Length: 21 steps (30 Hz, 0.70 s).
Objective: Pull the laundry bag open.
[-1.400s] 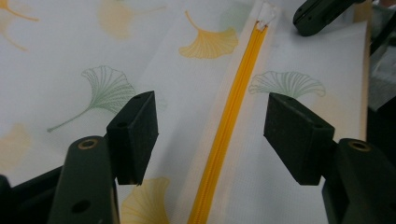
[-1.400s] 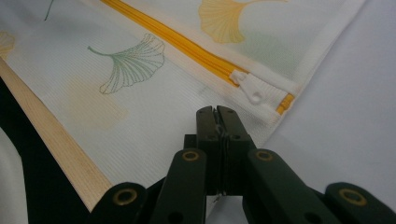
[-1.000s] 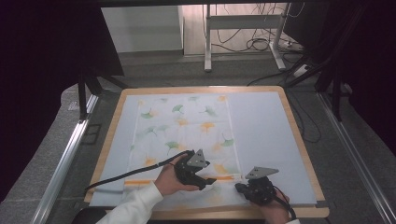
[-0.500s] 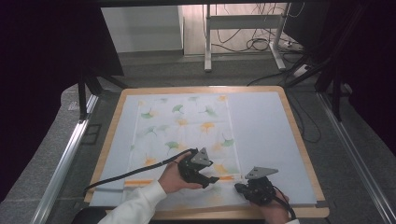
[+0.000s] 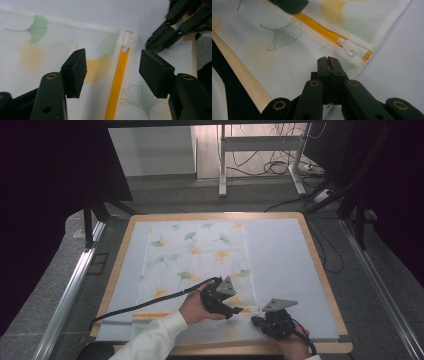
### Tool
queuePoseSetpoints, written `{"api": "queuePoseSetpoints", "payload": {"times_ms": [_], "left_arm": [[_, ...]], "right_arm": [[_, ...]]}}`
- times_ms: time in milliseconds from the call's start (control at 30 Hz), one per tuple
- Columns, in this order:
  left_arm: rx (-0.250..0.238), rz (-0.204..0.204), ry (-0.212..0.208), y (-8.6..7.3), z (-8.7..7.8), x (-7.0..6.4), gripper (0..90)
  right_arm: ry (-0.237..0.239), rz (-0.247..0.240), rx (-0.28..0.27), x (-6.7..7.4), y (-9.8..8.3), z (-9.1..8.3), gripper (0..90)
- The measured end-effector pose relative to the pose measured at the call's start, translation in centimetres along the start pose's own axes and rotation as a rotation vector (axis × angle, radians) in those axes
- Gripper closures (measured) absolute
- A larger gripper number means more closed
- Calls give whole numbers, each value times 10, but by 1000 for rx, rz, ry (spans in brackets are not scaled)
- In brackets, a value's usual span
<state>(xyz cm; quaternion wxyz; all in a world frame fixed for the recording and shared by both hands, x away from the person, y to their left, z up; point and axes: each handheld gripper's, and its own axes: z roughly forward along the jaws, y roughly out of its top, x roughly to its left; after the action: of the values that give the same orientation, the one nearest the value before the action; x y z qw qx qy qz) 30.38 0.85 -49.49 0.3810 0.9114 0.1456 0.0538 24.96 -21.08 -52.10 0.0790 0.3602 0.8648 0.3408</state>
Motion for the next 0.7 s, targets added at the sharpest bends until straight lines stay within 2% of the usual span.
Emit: {"api": "queuePoseSetpoints", "payload": {"times_ms": [100,167,233,500,600,700], "left_arm": [[-1,19,0,7,5,-4,392],[-10,-3,-11,8,7,-2,395],[10,12,10,10,10,-1,396],[22,44,-5,23,23,-7,406],[-2,17,-17,25,28,-7,411],[31,29,-6,23,33,-1,419]], "right_arm": [[1,0,-1,0,0,0,882],[0,1,-1,0,0,0,882],[0,-1,-1,1,0,0,882],[-1,-3,1,1,0,0,882],[-2,0,4,2,0,0,882],[0,-10,8,4,0,0,883]]}}
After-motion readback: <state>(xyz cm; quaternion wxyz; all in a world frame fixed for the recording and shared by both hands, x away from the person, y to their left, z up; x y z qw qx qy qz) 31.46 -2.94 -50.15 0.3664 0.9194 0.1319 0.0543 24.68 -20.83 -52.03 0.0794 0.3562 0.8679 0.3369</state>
